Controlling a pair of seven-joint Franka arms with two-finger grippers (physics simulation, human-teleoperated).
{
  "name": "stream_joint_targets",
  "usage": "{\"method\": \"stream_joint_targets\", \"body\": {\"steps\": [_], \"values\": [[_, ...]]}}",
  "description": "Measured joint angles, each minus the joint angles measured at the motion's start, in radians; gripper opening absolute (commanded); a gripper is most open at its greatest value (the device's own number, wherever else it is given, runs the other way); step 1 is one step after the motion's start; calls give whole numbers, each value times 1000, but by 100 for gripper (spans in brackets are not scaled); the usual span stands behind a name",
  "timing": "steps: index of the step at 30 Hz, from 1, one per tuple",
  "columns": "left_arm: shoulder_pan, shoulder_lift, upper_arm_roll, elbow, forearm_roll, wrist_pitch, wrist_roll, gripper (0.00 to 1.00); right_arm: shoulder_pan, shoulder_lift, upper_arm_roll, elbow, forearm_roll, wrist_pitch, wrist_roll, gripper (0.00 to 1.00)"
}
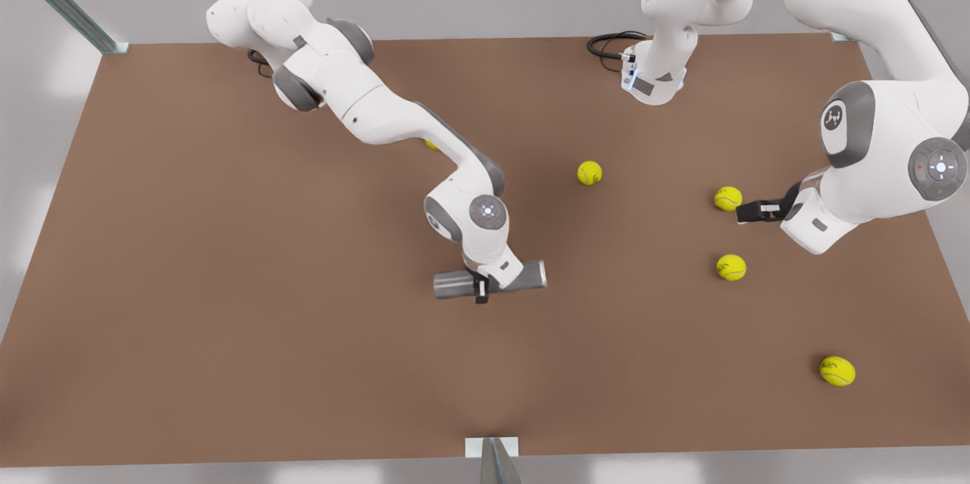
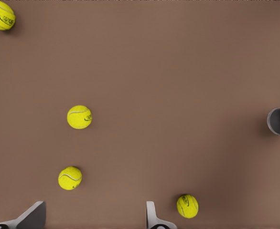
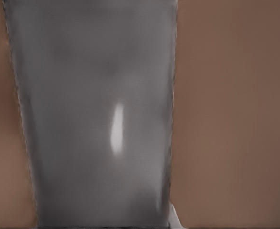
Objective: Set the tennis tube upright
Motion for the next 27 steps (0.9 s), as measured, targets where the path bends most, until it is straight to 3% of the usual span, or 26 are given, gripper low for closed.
{"method": "stream_joint_targets", "body": {"steps": [6, 9, 12, 14, 16, 19, 24, 27], "values": [[0, 0, 0, -9, 0, 5, 0, 100, -52, -36, 7, -17, 48, -18, -1, 100], [0, 0, -1, -11, 0, 16, -1, 100, -102, -233, 9, -33, 75, -242, 60, 100], [33, 91, -1, -44, -78, 203, -4, 100, -333, -517, 3, -63, 78, -595, 528, 100], [35, 213, -1, -43, -239, 351, -16, 100, -612, -720, 9, -358, 205, -553, 776, 100], [34, 332, -1, -43, -444, 434, -6, 100, -700, -831, 41, -498, 193, -545, 855, 100], [34, 472, -73, -68, -732, 518, 84, 100, -691, -754, 43, -445, 160, -539, 866, 100], [12, 509, -128, -308, -1155, 569, 492, 100, -834, -747, 38, -402, 261, -509, 844, 100], [-5, 546, -216, -316, -1337, 687, 620, 100, -835, -747, 37, -395, 258, -508, 853, 100]]}}
